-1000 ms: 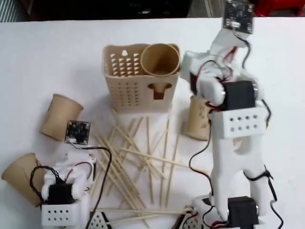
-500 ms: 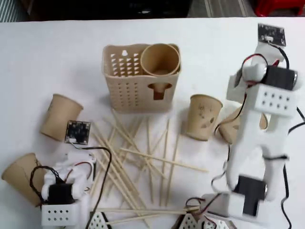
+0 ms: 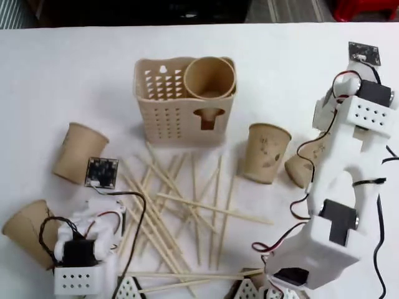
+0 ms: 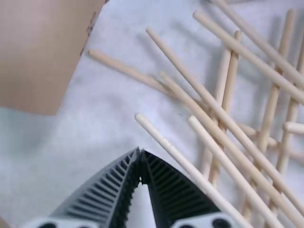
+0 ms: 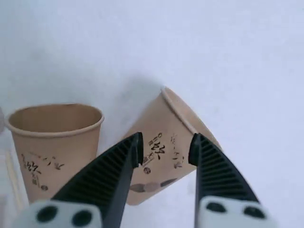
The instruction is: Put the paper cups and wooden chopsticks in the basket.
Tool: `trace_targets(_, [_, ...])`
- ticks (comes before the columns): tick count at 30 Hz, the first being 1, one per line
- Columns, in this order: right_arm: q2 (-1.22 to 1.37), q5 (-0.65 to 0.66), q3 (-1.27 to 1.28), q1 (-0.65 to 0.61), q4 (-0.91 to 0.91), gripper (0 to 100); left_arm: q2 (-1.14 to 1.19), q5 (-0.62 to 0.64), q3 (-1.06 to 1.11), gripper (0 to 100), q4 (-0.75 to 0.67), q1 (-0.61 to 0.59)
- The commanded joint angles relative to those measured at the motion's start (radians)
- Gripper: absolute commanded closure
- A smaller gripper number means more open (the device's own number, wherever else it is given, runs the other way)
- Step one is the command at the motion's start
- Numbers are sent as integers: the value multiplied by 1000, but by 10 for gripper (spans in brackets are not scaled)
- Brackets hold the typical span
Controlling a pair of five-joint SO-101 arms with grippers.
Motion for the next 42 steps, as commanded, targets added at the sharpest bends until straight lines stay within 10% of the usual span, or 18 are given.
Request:
trace_targets(1, [31, 14, -44, 16, -51, 832, -8, -6, -3, 976, 5, -5])
trace_targets(21, [426, 9, -480, 15, 278, 845, -8, -6, -3, 976, 5, -7])
trace_targets(26, [424, 17, -483, 13, 278, 984, -8, -6, -3, 976, 5, -7])
trace_targets(42, [160, 17, -473, 2, 278, 981, -8, -6, -3, 976, 0, -1])
